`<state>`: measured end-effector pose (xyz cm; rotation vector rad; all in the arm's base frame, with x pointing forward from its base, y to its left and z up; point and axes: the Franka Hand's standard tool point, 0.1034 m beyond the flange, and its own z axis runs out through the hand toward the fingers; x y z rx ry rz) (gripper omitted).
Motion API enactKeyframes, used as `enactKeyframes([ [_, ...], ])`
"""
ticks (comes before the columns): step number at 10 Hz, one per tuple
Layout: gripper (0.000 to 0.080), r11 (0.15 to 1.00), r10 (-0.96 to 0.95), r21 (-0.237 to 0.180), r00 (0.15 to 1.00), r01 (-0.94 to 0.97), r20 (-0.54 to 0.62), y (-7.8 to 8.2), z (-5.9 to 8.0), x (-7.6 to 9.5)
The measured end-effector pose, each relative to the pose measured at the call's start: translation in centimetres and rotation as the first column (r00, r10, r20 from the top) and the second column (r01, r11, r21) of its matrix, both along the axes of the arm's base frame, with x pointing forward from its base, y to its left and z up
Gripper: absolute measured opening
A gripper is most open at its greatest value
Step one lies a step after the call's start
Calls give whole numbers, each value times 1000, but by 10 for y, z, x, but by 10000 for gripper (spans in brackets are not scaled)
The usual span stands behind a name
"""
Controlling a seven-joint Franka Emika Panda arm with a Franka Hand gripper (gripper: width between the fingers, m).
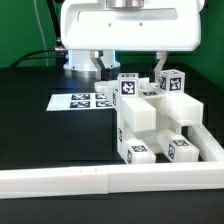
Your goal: Assemble chair
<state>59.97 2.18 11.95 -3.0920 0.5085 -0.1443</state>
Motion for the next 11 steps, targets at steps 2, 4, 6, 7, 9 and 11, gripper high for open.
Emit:
enactKeyframes([
  [2,649,989,149,-21,989,-149,-4,-1,0,0],
  [4,649,970,240,-29,971,-241,-7,-4,0,0],
  [6,494,976,218,-27,976,-218,-6,-4,0,0],
  [7,357,977,210,-26,978,-210,-6,-4,0,0],
  [9,281,985,168,-22,986,-168,-4,-4,0,0],
  [11,281,1000,27,-9,1000,-27,0,-4,0,0],
])
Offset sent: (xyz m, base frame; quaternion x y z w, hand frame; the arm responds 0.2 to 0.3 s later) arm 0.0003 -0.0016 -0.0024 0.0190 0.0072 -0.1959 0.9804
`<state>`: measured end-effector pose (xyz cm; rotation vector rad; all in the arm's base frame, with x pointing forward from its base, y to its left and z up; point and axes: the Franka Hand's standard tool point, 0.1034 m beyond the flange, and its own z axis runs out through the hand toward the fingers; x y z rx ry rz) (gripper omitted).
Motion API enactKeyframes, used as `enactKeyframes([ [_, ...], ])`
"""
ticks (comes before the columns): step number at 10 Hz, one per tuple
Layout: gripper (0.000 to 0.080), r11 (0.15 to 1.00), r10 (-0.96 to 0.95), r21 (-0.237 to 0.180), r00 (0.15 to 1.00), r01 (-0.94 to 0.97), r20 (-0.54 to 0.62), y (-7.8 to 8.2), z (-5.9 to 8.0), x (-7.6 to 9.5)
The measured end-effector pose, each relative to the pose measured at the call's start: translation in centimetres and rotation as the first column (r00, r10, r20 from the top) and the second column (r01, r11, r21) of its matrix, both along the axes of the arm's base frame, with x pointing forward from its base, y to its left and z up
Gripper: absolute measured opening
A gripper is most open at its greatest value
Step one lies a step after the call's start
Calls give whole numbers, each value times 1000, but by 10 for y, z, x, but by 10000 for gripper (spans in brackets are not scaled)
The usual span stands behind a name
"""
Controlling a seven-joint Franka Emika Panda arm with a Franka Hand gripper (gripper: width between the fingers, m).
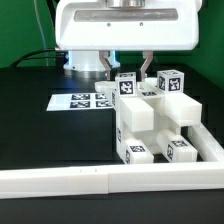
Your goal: Assemble chair
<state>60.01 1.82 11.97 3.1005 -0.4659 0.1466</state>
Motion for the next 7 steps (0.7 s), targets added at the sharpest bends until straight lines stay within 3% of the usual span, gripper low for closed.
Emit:
enactKeyframes([
  [7,284,912,-408,42,913,408,-2,1,0,0],
])
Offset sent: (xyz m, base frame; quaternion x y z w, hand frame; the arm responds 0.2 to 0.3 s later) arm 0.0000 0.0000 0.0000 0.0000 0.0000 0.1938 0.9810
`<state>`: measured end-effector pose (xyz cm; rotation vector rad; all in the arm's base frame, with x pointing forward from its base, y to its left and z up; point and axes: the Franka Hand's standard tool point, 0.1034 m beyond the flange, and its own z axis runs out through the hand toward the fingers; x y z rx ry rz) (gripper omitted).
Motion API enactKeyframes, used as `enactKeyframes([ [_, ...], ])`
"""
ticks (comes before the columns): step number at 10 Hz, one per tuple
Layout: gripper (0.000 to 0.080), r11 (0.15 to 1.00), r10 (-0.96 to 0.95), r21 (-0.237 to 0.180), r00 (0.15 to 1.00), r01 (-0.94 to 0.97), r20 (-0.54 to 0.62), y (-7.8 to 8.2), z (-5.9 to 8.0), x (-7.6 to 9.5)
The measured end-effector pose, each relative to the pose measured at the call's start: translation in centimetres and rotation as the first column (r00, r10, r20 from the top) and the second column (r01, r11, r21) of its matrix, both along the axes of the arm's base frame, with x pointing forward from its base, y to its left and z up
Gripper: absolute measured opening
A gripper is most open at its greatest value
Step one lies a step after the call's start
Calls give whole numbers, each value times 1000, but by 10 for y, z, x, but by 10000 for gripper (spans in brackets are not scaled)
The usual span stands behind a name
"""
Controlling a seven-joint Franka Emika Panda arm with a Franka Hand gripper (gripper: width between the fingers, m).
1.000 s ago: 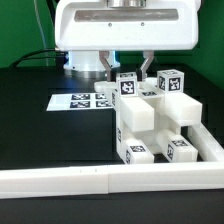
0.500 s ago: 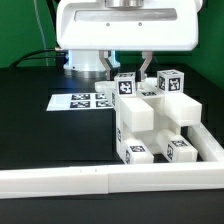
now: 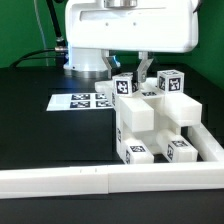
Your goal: Assemble chair
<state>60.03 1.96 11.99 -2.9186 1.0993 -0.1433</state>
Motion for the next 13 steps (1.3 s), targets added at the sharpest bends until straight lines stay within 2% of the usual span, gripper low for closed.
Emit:
enactKeyframes([
  [4,284,974,-225,29,974,225,0,1,0,0],
  [7,284,916,-398,51,917,398,-5,2,0,0],
  [10,284,847,-527,70,850,526,-15,5,0,0],
  [13,284,744,-663,92,748,662,-31,7,0,0],
])
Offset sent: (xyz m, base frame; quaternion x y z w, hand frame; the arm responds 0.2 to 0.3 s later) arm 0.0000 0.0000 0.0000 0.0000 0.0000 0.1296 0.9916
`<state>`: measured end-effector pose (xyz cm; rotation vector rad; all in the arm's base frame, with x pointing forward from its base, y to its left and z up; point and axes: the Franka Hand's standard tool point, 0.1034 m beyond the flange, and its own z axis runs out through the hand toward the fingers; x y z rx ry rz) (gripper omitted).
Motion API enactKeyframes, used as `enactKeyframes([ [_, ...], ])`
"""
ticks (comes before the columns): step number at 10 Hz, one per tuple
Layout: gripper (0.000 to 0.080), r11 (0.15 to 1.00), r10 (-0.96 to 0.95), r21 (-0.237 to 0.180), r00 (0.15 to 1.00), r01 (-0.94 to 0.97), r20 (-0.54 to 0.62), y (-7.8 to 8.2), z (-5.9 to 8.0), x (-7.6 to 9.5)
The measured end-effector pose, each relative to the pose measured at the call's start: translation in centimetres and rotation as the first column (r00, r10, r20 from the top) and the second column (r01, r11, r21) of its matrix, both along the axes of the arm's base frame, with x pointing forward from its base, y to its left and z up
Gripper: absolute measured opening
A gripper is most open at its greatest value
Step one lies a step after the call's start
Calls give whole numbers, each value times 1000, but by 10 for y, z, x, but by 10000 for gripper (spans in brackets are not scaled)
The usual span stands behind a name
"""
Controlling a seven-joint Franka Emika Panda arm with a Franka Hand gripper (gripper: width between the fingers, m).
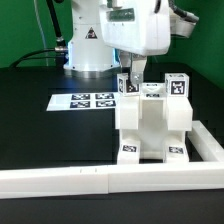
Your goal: Assemble chair
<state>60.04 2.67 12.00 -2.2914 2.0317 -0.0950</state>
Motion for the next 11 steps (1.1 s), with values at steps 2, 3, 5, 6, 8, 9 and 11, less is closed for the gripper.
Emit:
enactKeyframes([
  [2,284,994,-112,18,994,112,-2,2,0,0],
  [3,284,986,-164,25,986,164,-4,2,0,0],
  [5,284,960,-276,44,961,277,-10,5,0,0],
  [6,284,954,-295,48,955,296,-12,6,0,0],
  [8,284,902,-425,72,905,425,-25,9,0,0],
  [9,284,884,-461,80,887,461,-30,10,0,0],
  [11,486,886,-457,80,889,457,-30,11,0,0],
])
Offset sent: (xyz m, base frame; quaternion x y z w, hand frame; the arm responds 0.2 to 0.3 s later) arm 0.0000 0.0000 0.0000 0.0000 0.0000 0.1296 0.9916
